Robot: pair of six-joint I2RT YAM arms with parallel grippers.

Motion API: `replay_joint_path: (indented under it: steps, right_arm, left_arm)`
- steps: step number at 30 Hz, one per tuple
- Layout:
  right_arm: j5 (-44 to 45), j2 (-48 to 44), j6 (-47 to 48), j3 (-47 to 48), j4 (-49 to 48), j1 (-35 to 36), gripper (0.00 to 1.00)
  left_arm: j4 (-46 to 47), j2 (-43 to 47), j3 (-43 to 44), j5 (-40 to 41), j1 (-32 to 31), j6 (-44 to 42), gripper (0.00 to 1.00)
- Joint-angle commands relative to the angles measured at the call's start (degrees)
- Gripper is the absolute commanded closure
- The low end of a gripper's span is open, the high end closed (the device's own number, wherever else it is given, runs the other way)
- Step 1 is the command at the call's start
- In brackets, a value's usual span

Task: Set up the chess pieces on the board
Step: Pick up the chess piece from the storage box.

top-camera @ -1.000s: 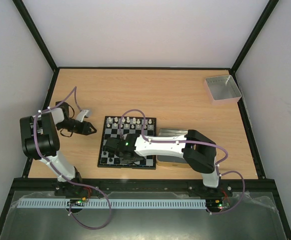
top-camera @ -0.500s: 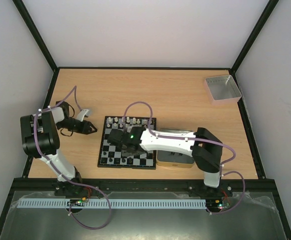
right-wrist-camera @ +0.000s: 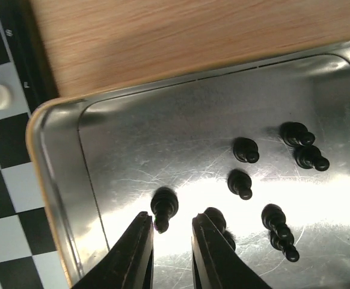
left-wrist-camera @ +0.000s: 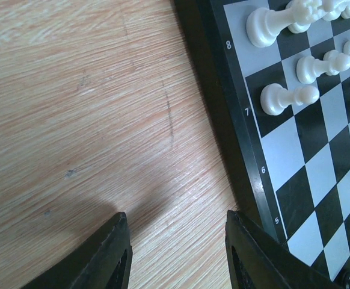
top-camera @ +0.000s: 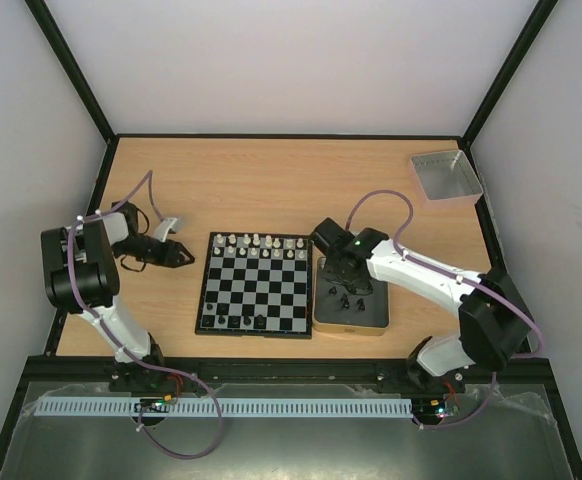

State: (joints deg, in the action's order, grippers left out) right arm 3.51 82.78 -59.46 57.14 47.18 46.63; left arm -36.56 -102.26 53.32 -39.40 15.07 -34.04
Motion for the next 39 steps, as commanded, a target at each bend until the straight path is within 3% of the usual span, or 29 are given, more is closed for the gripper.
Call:
replay_joint_path:
  steps: [1,22,39]
  right_arm:
    - [-2.5,0.0,3.7,-1.1,-2.9,-1.8,0.82]
    - [-7.3,4.2,5.0,-6.3,-9.0,-2.4,0.85]
    - [-8.3,4.5,5.6,-7.8,-8.9,-2.5,0.97]
  left_arm:
    - [0.5,-5.9,-2.4,9.7,-0.3,0.3,0.55]
    - [0.5,-6.5,-2.1,10.0,-0.3,0.6,0.55]
    - [0.4,-6.4,-2.2,9.8,-0.2,0.4,0.55]
